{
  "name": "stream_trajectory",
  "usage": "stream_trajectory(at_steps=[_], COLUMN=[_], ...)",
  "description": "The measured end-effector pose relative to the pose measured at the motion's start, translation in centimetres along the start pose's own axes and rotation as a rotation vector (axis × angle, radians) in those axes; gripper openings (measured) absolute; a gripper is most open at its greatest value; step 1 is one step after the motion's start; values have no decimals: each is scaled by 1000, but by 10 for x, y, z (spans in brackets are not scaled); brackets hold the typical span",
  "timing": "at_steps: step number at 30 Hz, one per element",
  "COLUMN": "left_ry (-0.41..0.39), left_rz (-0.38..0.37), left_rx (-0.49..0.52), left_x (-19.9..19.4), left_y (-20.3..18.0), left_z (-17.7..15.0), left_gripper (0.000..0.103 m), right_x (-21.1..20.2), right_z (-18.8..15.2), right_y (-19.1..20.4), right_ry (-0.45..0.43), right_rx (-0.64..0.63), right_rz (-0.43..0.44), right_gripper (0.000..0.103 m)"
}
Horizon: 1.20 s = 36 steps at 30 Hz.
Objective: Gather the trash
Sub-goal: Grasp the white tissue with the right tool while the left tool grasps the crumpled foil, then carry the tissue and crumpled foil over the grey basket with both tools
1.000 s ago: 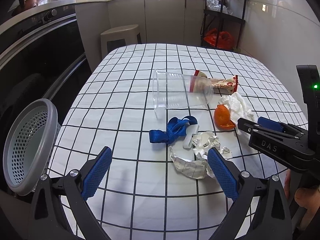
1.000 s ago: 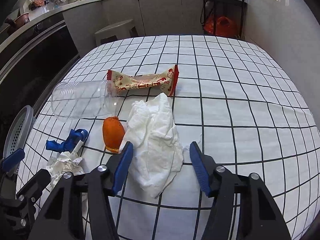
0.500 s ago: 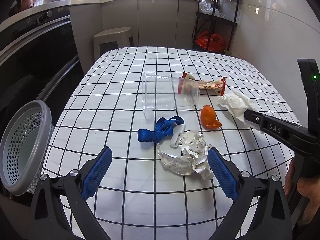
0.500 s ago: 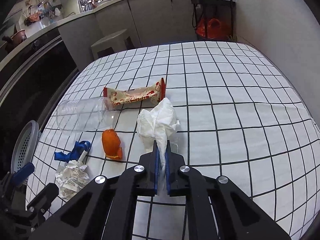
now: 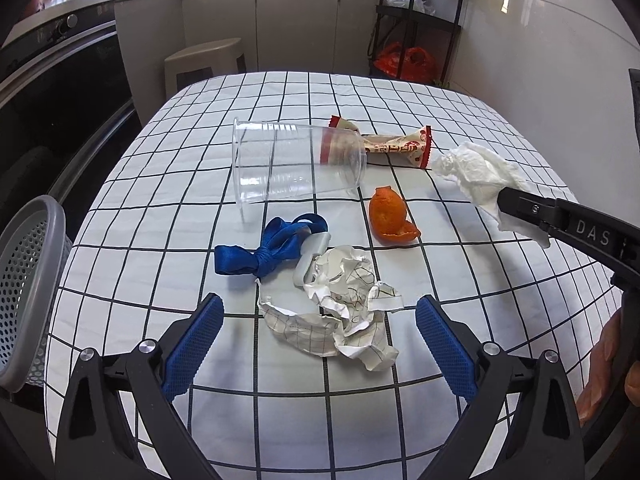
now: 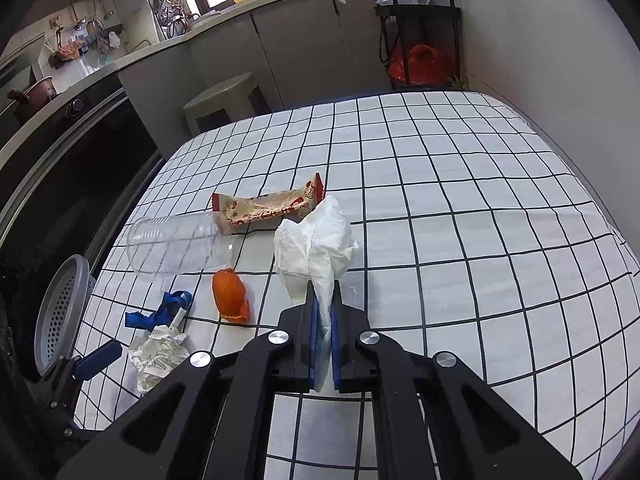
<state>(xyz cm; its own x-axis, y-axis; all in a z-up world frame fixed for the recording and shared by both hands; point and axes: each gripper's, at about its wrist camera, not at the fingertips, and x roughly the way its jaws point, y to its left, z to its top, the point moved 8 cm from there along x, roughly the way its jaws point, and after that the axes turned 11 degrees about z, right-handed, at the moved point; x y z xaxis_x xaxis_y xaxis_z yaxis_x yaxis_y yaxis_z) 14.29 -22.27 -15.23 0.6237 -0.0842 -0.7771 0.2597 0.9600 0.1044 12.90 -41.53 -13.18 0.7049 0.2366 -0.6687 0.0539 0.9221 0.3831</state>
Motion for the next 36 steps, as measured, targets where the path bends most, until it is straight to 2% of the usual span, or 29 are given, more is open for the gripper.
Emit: stream_trajectory(at_steps=[1,3,5,6,10,16,24,29,36], left_ry=[3,15,33,37,41,20,-58,-96,-131], left_rz=[-1,-5,-15,-18,-34,-36,-11,19,98], left_rx=[0,3,6,5,5,5,11,-3,-31], left_x=[2,5,8,9,7,-5,-43,-69,-96], left_y=[-1,-3,-5,-5,-6,2,27,60,126], left_z=[0,-1,-4,-5,-7,-5,3,2,-3], left_gripper=[92,80,64,64,46,44,44,44,44], right_x=[-1,-2,-2,-2,-3,-12,-34,-46,-54], right_z=[0,-1,-1,-1,-2,-3,-7,-11,-21], right_y=[-1,-2,-3,-3,-3,0,13,34,91], right_ry=[-1,-1,2,3,4,-10,-47,-66,-91], right_rx=[0,1,2,1,-3,-2,1,-8,-44], right_rz=[-1,0,1,1,3,17,44,74,140], right_gripper=[6,6,6,6,6,6,6,6,6])
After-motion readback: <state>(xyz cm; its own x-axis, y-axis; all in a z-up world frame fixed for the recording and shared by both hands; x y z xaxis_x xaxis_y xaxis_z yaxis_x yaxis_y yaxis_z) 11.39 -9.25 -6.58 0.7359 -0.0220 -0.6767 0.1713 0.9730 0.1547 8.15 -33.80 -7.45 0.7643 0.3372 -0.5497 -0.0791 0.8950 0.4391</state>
